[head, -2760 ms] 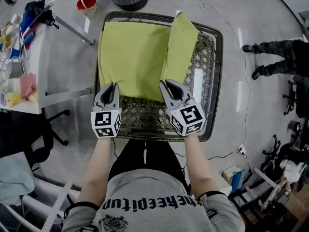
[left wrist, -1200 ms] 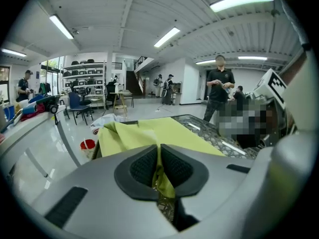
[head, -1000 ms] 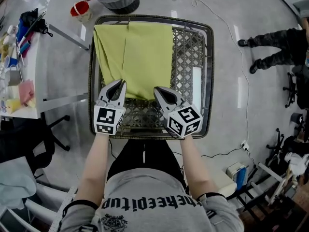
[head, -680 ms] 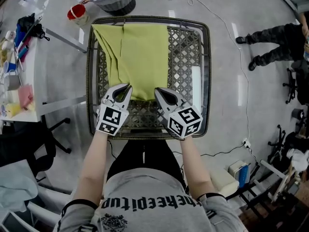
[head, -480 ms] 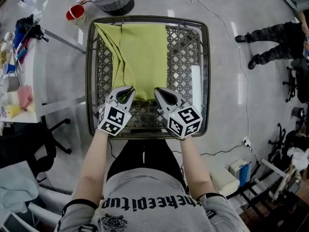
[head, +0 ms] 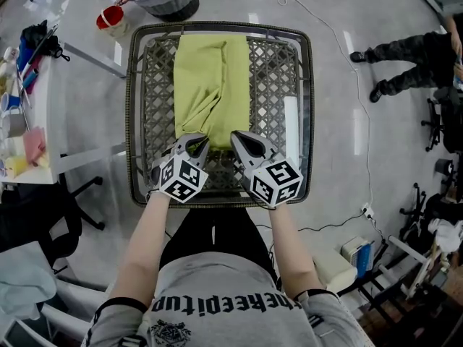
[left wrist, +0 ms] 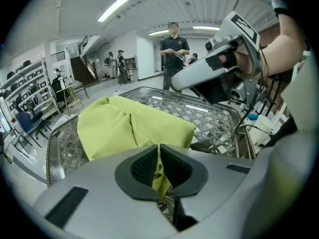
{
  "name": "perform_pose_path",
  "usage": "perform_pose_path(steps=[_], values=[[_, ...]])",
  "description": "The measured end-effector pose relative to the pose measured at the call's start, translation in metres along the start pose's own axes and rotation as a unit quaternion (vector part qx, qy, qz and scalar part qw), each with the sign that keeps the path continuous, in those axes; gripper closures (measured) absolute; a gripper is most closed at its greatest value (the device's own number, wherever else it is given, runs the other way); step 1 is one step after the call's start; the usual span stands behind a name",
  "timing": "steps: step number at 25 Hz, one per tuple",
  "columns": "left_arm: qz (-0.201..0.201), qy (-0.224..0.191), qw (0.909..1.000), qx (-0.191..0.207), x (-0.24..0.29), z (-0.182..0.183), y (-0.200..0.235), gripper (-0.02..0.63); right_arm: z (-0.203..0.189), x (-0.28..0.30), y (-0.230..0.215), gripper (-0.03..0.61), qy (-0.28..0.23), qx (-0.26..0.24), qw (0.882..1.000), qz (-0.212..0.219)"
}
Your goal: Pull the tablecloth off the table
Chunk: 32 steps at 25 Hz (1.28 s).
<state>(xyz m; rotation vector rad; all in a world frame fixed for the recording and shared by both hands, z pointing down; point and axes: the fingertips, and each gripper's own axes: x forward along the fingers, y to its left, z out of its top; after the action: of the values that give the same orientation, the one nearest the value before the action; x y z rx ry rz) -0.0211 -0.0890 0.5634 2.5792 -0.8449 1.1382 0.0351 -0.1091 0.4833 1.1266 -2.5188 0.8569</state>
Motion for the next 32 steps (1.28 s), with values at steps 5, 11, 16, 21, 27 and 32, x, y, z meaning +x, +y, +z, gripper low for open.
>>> perform_pose_path(steps=[5, 11, 16, 21, 27, 32], values=[[0.008, -0.012, 0.9999, -0.005, -0.003, 0.002, 0.001, 0.588, 0.0, 0.0, 0.0, 0.566, 0.0, -0.001, 1.0, -0.001], [0.0, -0.049, 0.9972, -0.056, -0.015, 0.009, 0.003, 0.579, 0.001, 0.001, 0.002, 0.566, 0.0, -0.003, 1.0, 0.0], [-0.013, -0.069, 0.9958, -0.059, -0.022, 0.021, -0.006, 0.551, 0.001, 0.0, 0.005, 0.566, 0.001, -0.005, 1.0, 0.002], [-0.026, -0.094, 0.992, -0.08, -0.028, 0.029, -0.013, 0.561, 0.0, 0.001, 0.01, 0.566, 0.0, -0.007, 1.0, 0.003], [-0.047, -0.139, 0.9813, -0.125, -0.043, 0.046, -0.014, 0.598, 0.001, 0.0, 0.014, 0.566, -0.003, -0.01, 1.0, 0.004], [-0.043, -0.165, 0.9763, -0.133, -0.057, 0.057, -0.009, 0.6, 0.003, 0.001, 0.019, 0.566, -0.005, -0.015, 1.0, 0.005]])
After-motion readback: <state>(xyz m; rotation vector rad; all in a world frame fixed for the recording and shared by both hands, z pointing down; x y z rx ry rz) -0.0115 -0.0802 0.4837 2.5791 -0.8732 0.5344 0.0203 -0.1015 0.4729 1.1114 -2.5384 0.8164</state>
